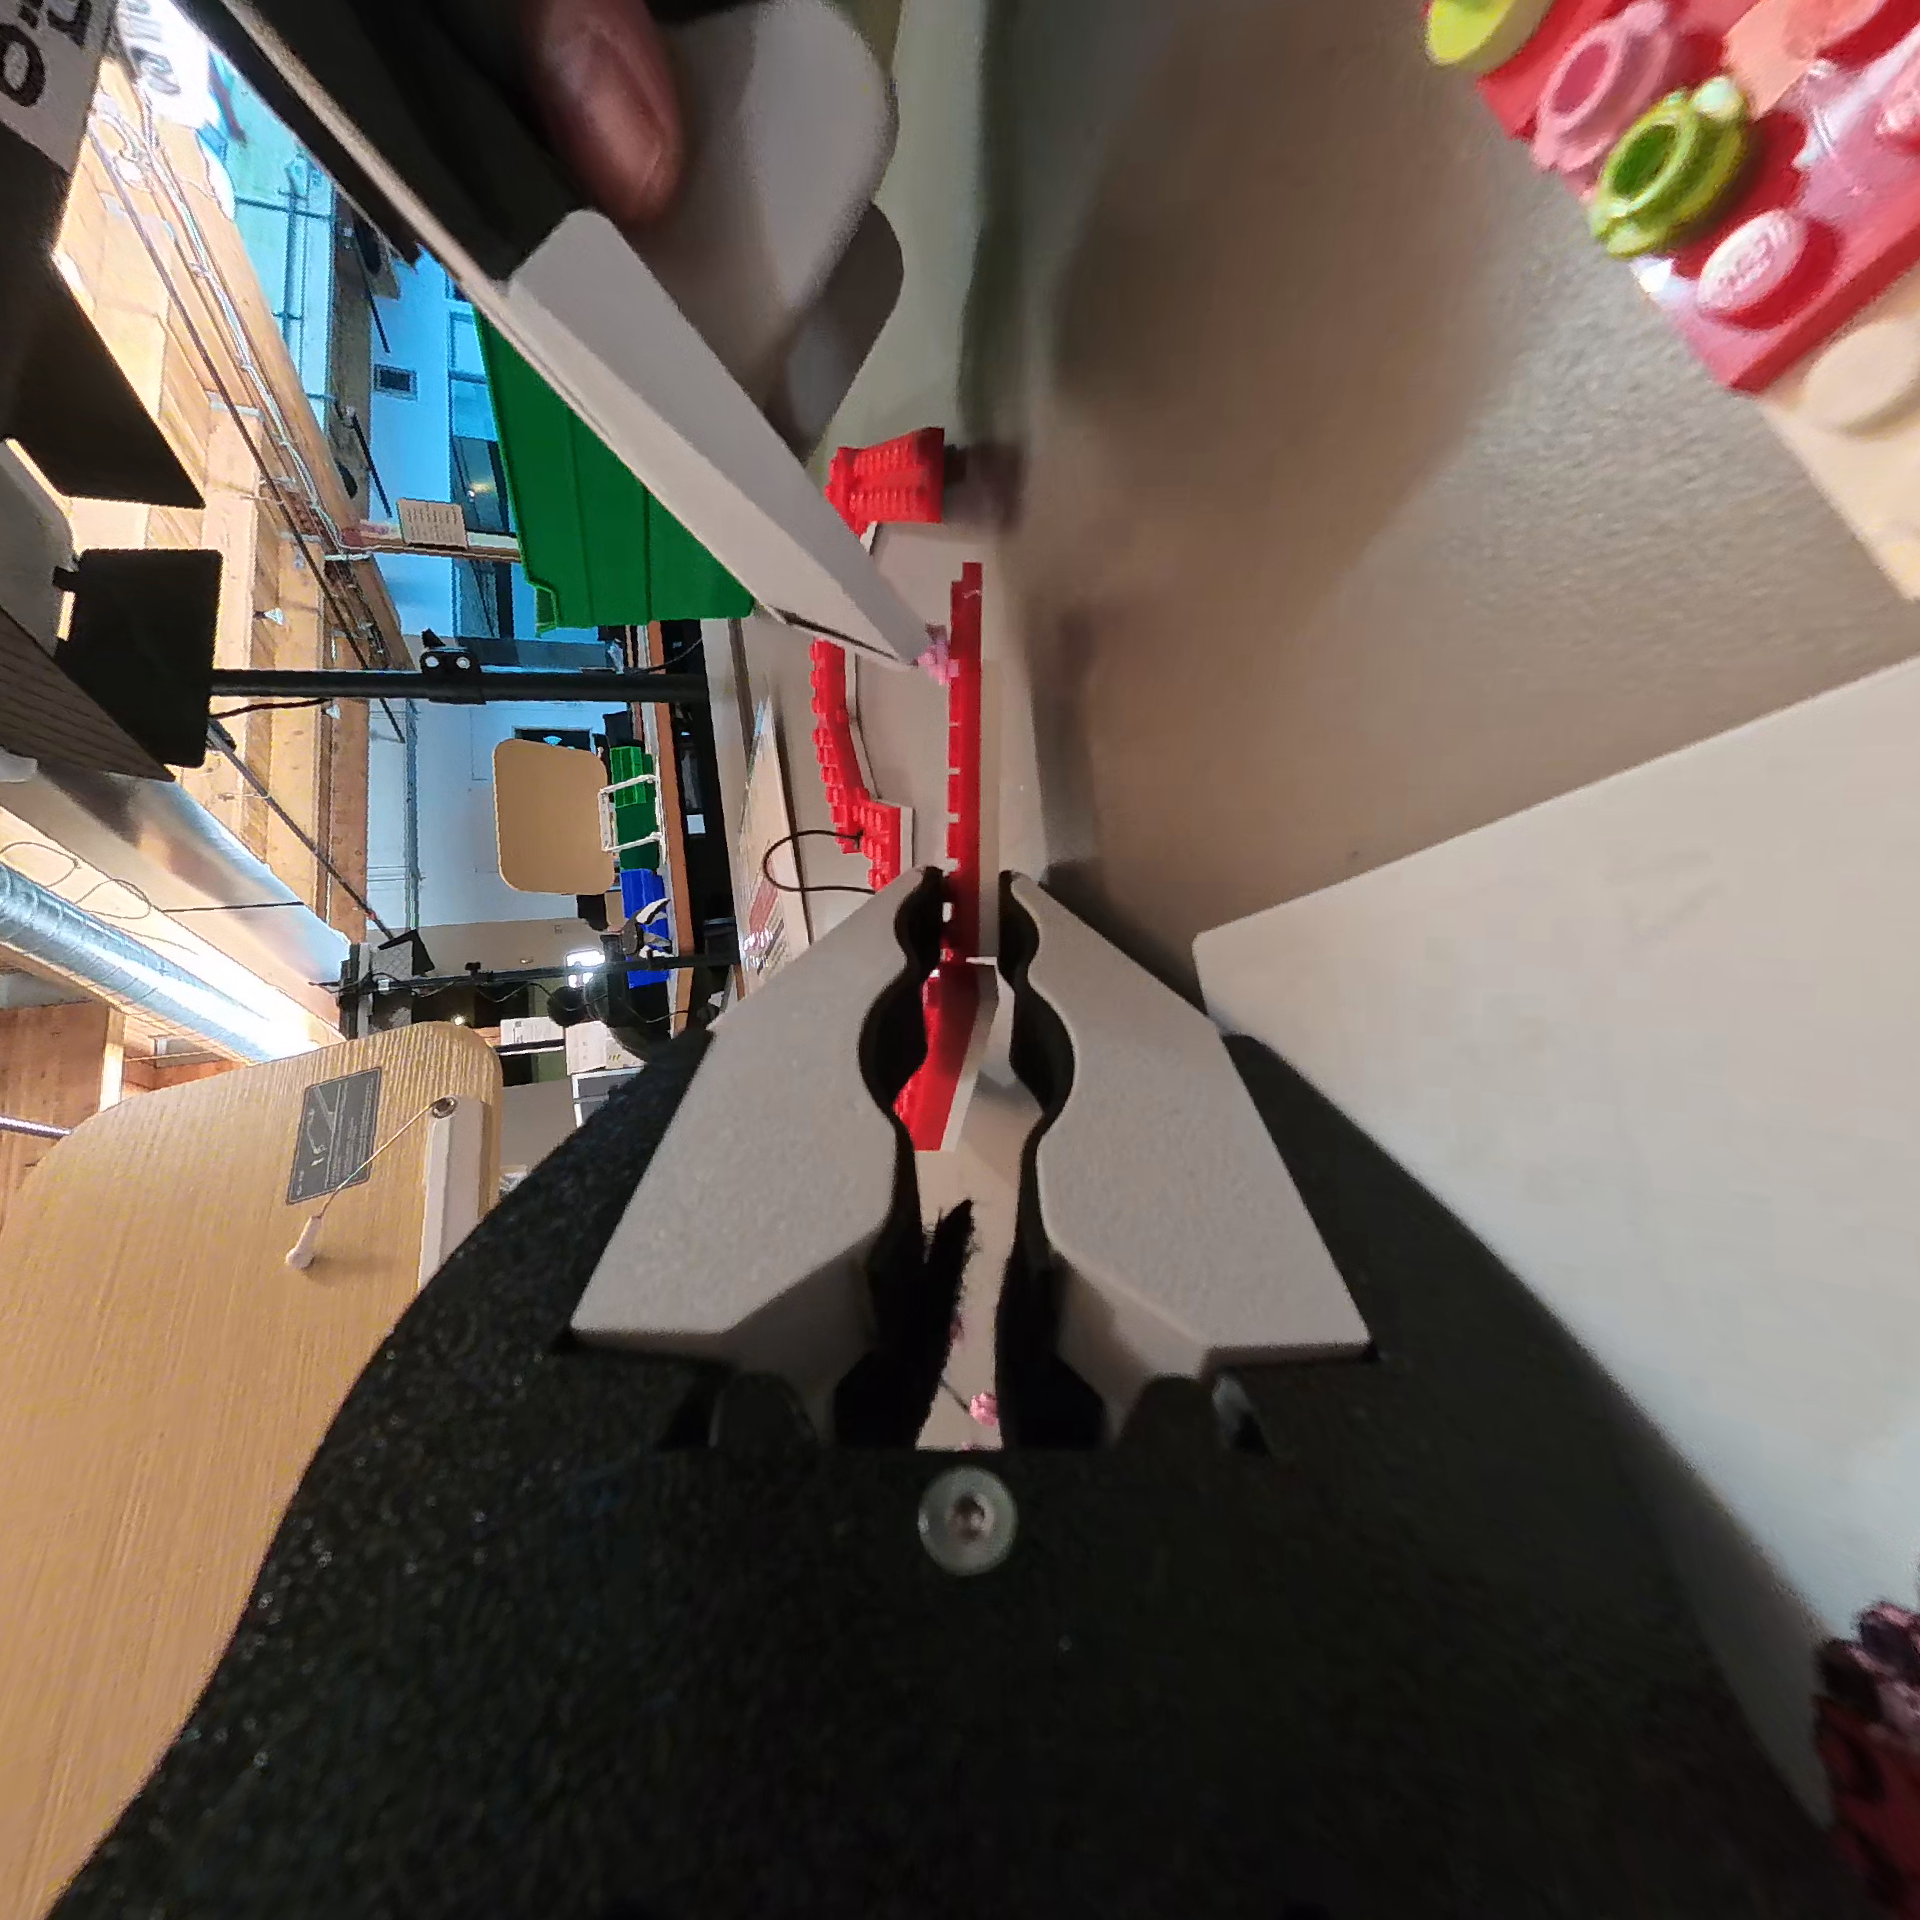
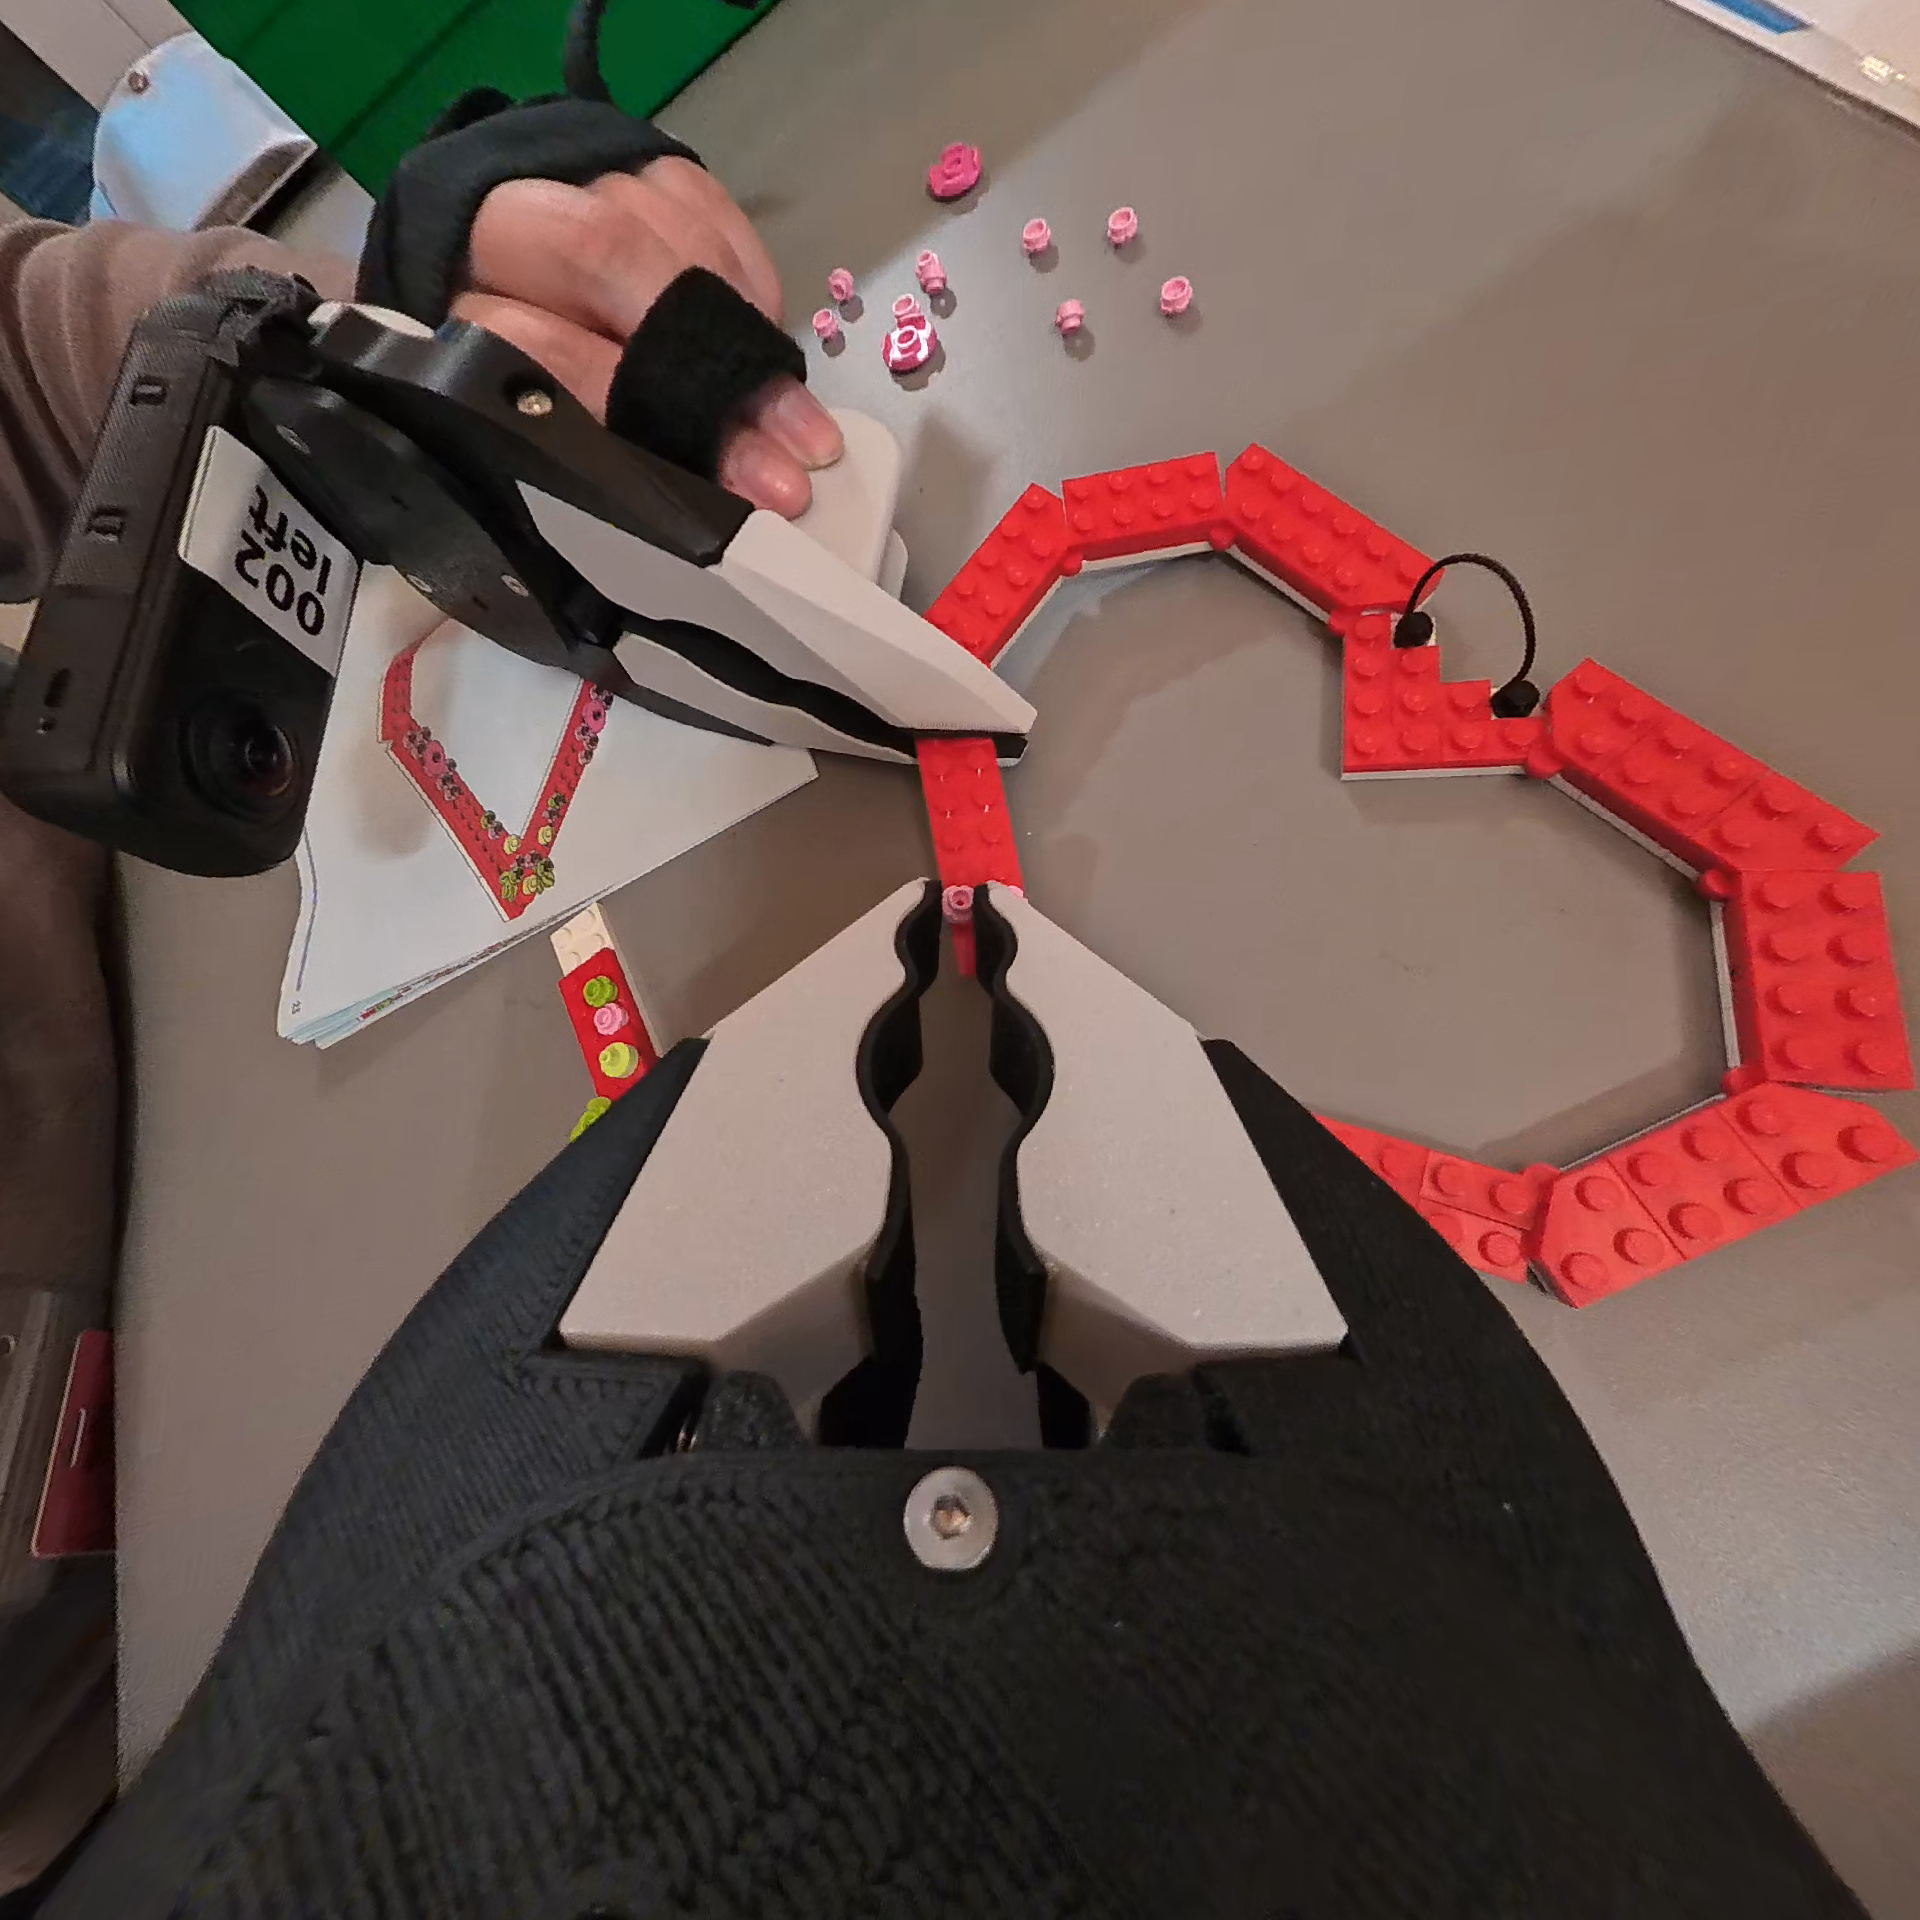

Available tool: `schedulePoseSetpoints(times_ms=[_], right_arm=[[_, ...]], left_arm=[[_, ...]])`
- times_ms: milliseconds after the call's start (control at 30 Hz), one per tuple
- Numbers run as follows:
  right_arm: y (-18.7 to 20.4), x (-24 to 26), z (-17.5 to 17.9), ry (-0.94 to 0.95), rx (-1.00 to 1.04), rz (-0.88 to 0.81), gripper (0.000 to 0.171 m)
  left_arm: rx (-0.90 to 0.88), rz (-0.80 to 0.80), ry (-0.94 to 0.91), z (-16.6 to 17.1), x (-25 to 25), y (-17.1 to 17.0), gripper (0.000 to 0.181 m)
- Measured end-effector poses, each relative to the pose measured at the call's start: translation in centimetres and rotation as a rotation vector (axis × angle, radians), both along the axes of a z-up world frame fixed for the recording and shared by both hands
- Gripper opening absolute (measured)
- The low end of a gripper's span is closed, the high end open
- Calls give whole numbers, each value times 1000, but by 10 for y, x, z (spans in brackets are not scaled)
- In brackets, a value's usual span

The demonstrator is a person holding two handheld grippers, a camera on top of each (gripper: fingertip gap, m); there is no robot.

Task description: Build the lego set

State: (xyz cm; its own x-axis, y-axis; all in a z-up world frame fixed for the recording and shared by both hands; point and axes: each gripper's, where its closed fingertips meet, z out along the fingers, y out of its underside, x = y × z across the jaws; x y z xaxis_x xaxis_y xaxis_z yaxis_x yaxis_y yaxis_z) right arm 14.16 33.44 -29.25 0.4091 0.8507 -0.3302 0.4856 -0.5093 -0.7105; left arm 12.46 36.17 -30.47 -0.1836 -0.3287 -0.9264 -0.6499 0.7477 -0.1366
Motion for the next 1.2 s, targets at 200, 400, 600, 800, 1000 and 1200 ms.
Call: schedulePoseSetpoints(times_ms=[200, 400, 600, 800, 1000, 1200], right_arm=[[0, 0, -1, 3, 19, 2, 4], [-1, 1, -1, 0, 32, 11, 5], [-3, 0, 0, 5, 35, 20, 10], [-5, 1, 3, -21, 146, 48, 22], [-11, -1, 0, -124, 363, 105, 23], [1, 20, 8, -156, 399, 36, 24]], left_arm=[[1, 0, 0, 0, 0, 0, 7], [2, -1, 1, 0, 0, 0, 7], [2, -1, 1, 0, 0, 0, 7], [-2, 1, -1, 0, 0, 0, 7], [-9, 1, -4, 0, 0, 0, 7], [1, -1, 1, 0, 0, 0, 7]])
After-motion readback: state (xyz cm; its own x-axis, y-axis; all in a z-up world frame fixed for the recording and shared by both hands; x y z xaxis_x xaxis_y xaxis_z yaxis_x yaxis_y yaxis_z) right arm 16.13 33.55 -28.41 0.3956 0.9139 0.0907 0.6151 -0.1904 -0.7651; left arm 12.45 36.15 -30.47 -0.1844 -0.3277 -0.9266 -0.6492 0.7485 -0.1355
